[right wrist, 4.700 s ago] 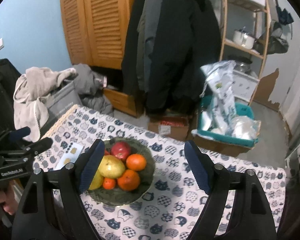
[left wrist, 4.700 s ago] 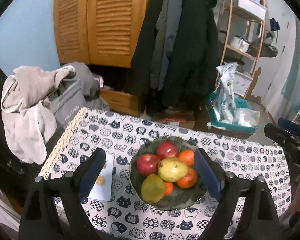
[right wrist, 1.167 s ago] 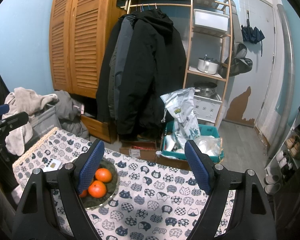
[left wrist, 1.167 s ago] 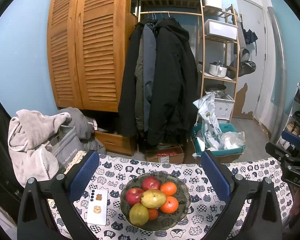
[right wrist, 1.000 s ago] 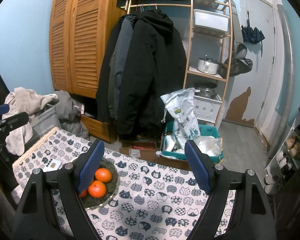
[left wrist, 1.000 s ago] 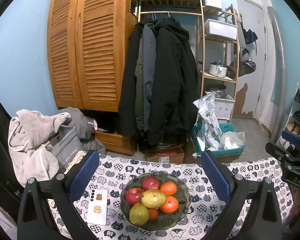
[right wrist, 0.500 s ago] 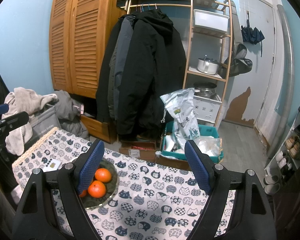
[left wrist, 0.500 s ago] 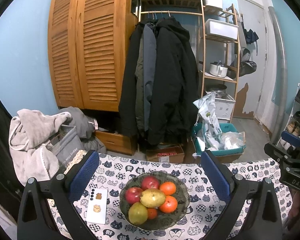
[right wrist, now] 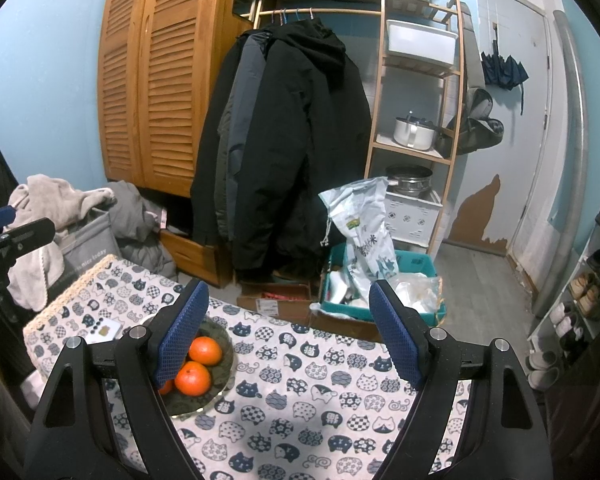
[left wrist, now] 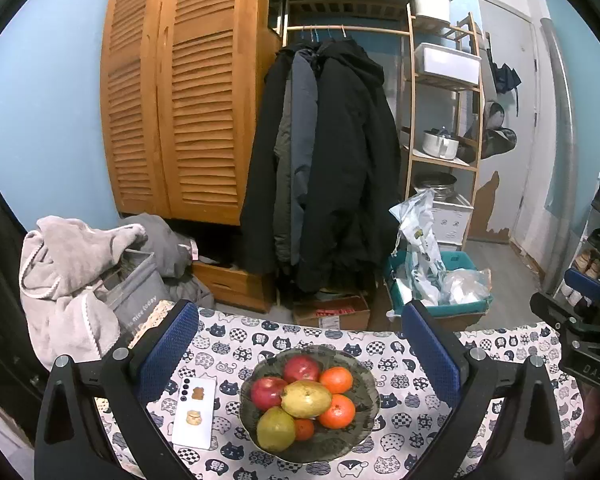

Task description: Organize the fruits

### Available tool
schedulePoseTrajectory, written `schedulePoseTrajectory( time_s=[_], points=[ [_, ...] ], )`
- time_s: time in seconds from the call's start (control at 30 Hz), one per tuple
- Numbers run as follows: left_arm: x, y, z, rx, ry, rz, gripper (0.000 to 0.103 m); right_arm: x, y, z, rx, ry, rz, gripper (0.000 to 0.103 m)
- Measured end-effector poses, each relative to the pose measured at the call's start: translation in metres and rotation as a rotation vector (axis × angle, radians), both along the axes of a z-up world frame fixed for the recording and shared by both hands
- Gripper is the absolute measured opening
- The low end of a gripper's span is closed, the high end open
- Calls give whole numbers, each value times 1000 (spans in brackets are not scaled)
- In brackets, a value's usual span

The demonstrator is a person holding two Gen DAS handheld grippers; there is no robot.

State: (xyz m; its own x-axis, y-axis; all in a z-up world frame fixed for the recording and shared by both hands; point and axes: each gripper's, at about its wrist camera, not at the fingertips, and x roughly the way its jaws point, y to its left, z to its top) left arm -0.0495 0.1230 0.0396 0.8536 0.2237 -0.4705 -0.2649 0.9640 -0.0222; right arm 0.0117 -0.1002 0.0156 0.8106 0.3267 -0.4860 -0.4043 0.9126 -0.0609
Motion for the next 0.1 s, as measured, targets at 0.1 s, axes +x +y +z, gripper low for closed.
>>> schedulePoseTrajectory(
  time_s=[0.1],
  points=[
    [1,-1,0,1,2,2,102,0,0,0,-1,1,0,81]
  ],
)
